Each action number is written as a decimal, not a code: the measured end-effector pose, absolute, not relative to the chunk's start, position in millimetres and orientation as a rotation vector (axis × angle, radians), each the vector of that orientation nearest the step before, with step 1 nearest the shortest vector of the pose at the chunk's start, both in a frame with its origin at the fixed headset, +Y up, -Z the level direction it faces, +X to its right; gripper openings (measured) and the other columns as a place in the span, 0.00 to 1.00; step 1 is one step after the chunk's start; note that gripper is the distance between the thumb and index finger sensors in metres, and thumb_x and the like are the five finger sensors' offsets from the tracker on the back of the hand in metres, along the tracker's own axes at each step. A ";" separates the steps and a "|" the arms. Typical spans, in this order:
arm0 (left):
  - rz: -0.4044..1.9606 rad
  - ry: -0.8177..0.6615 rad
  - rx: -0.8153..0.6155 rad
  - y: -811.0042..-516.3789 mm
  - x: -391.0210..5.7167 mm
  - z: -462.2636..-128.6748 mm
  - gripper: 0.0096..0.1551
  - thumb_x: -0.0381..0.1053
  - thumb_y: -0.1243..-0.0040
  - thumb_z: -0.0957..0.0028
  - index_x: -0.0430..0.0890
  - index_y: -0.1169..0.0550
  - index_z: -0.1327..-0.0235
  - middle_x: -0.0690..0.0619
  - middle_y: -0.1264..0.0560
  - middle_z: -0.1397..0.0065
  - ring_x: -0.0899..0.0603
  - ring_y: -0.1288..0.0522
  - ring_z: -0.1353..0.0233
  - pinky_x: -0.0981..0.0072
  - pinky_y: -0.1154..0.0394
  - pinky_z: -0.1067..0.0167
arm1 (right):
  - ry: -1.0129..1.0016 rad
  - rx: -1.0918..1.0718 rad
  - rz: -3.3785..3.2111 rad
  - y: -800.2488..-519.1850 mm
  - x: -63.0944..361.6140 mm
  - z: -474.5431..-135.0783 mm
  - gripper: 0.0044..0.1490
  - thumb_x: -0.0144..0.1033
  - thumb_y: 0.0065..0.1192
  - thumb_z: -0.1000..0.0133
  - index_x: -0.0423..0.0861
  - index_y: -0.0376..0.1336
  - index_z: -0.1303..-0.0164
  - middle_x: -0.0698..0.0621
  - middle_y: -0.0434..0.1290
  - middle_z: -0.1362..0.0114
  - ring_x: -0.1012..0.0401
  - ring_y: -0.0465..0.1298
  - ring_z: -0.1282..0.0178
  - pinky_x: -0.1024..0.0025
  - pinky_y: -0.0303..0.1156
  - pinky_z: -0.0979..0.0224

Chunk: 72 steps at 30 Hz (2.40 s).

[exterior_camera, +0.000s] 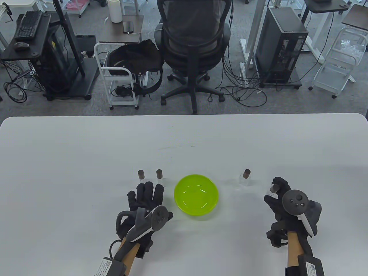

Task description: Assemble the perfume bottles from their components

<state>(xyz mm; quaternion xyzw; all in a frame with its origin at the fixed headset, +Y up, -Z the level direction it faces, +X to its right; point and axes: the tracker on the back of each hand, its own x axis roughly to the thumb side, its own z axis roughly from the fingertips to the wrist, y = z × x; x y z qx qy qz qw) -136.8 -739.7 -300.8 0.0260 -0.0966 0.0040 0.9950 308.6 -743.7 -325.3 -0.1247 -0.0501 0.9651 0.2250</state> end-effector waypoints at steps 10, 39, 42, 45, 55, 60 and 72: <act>0.002 -0.186 0.043 -738.0 -137.3 -299.4 0.61 0.77 0.52 0.53 0.48 0.54 0.12 0.35 0.50 0.10 0.26 0.47 0.13 0.27 0.51 0.20 | 0.034 -0.445 2.639 -764.7 319.6 -333.6 0.47 0.47 0.71 0.44 0.53 0.51 0.18 0.46 0.64 0.17 0.56 0.74 0.24 0.50 0.69 0.17; -0.009 -0.170 0.038 -738.9 -136.5 -298.0 0.62 0.77 0.52 0.53 0.48 0.55 0.12 0.34 0.52 0.10 0.25 0.50 0.13 0.26 0.53 0.20 | -0.515 0.028 3.057 -677.1 227.4 -271.6 0.65 0.64 0.57 0.42 0.41 0.33 0.10 0.26 0.40 0.10 0.25 0.47 0.14 0.23 0.51 0.21; -0.015 -0.166 0.038 -739.3 -136.0 -296.9 0.62 0.77 0.52 0.53 0.48 0.55 0.12 0.34 0.53 0.10 0.25 0.51 0.13 0.26 0.53 0.20 | -0.452 0.175 3.105 -687.9 199.1 -268.7 0.66 0.69 0.54 0.43 0.43 0.32 0.10 0.25 0.37 0.10 0.23 0.44 0.14 0.21 0.48 0.21; -0.019 -0.164 0.040 -739.2 -135.8 -296.1 0.62 0.77 0.53 0.53 0.48 0.55 0.12 0.34 0.53 0.10 0.24 0.51 0.13 0.26 0.54 0.20 | -0.293 0.263 3.151 -703.1 183.7 -271.9 0.67 0.72 0.50 0.44 0.44 0.31 0.10 0.25 0.35 0.10 0.22 0.40 0.15 0.19 0.46 0.22; -0.025 -0.147 0.027 -740.1 -136.8 -295.0 0.63 0.78 0.54 0.53 0.48 0.57 0.13 0.34 0.56 0.10 0.23 0.55 0.13 0.23 0.57 0.21 | 0.039 0.296 3.228 -734.9 177.8 -281.2 0.68 0.76 0.43 0.45 0.45 0.26 0.13 0.24 0.29 0.13 0.19 0.33 0.19 0.17 0.42 0.24; -0.034 -0.142 0.020 -739.7 -136.4 -294.8 0.63 0.78 0.54 0.53 0.48 0.57 0.13 0.34 0.56 0.10 0.23 0.56 0.13 0.23 0.57 0.21 | 0.050 0.298 3.219 -736.3 179.3 -281.3 0.67 0.75 0.43 0.45 0.45 0.26 0.13 0.23 0.29 0.13 0.19 0.33 0.19 0.17 0.41 0.24; -0.043 -0.137 0.019 -739.9 -135.9 -294.2 0.63 0.78 0.54 0.53 0.48 0.58 0.13 0.34 0.57 0.10 0.23 0.56 0.13 0.23 0.57 0.22 | 0.044 0.337 3.232 -737.9 173.7 -278.1 0.67 0.75 0.44 0.45 0.44 0.26 0.12 0.23 0.29 0.13 0.19 0.33 0.18 0.17 0.42 0.24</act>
